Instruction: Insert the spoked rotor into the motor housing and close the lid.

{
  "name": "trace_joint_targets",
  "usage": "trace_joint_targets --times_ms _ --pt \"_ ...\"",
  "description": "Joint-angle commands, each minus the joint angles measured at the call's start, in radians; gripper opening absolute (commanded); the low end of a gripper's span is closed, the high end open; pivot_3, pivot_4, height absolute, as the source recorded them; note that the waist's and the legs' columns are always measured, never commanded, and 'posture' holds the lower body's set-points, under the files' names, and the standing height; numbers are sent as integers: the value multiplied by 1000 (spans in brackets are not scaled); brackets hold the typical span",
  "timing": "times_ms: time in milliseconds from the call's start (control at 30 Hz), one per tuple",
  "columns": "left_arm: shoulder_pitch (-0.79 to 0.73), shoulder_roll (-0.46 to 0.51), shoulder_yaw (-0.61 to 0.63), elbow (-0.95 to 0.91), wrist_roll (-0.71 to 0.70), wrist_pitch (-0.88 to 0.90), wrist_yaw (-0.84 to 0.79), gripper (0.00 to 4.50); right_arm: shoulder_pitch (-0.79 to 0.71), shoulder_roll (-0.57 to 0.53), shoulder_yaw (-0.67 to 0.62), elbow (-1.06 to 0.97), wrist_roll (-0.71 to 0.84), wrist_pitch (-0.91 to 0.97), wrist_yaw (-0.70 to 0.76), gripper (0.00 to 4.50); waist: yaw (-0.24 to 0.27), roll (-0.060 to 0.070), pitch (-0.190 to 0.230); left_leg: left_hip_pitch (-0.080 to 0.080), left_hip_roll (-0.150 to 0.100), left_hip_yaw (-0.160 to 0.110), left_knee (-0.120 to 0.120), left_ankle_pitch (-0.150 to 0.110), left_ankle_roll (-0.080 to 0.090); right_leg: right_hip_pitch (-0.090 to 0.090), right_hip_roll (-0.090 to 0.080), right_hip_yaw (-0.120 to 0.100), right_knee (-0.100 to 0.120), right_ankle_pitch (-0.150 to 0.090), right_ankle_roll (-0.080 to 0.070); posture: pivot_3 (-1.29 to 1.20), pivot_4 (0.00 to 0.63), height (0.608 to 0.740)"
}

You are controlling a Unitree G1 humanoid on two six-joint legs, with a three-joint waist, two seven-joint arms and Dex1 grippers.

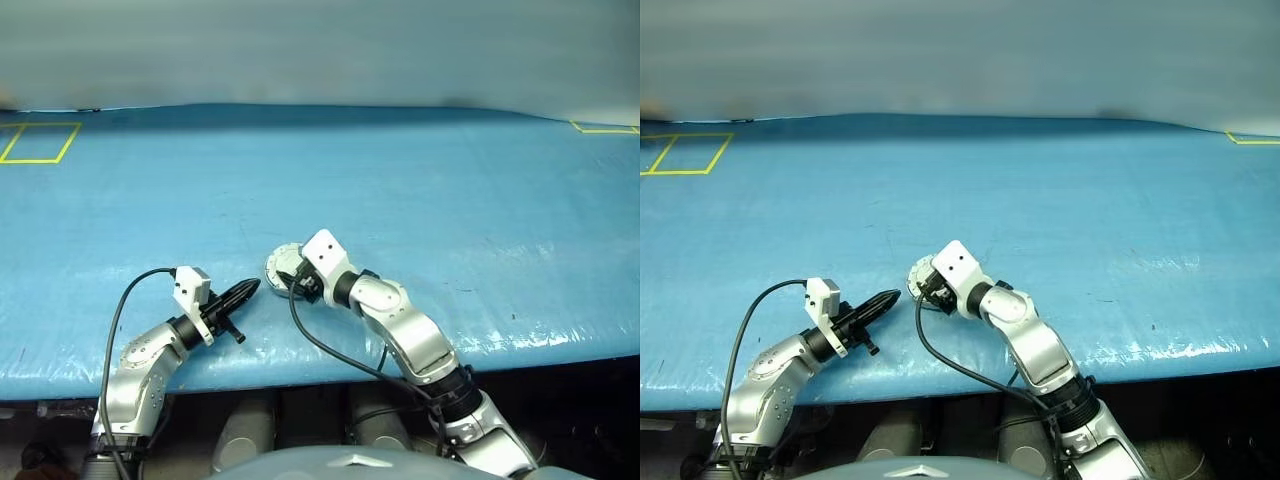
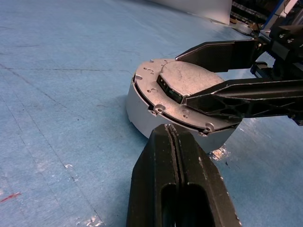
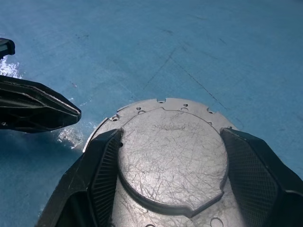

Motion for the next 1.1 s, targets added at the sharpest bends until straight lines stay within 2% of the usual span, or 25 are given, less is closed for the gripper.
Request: trace_joint_targets --times_ms 33,333,800,1100 --pt "-1 3 0 -32 10 -20 0 0 -11 31 -24 -20 35 17 1 3017 -1 0 0 0 0 0 0 0 0 0 0 0 0 0 0 0 150 740" --pt "0 4 -1 -30 12 -22 1 0 -17 84 -54 -3 86 52 -7 3017 -4 0 0 0 0 0 0 0 0 0 0 0 0 0 0 0 150 740" --pt "8 1 4 -37 19 -22 1 0 -18 47 -7 71 36 -17 10 3017 -9 0 0 1 0 0 0 0 0 0 0 0 0 0 0 0 150 740" --pt "4 -3 -1 -30 21 -23 -2 0 -14 64 -67 46 100 7 26 3017 -8 0 0 1 0 0 0 0 0 1 0 0 0 0 0 0 150 740"
